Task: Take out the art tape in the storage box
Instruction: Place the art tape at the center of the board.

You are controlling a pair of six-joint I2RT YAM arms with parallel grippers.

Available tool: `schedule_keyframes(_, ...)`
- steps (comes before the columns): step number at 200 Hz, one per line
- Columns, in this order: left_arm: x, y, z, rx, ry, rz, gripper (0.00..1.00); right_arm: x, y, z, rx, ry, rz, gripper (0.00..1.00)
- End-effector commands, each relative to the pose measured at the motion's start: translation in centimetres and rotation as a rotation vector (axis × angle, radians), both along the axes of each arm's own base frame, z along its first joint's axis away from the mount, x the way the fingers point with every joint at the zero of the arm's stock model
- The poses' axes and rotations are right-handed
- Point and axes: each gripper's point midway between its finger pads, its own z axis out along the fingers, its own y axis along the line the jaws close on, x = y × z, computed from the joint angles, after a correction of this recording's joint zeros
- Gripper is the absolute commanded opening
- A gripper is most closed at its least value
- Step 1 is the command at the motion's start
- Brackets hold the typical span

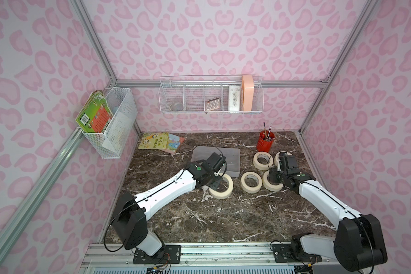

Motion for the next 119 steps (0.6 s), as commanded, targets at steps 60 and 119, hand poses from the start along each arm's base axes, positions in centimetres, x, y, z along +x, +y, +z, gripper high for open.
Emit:
schedule_keyframes(60,3.5,-7.5,-8.7,-0.070,0.028,0.014,0.00,0.7,-1.4,1.4,-0.016,-0.068,-0.024,0.75)
schedule_keyframes(119,6.2,-7.0,-10.0,0.062,-0.028,0.062,0.00,0.9,-1.8,1.9,-0.012,-0.119,-0.030,0.98)
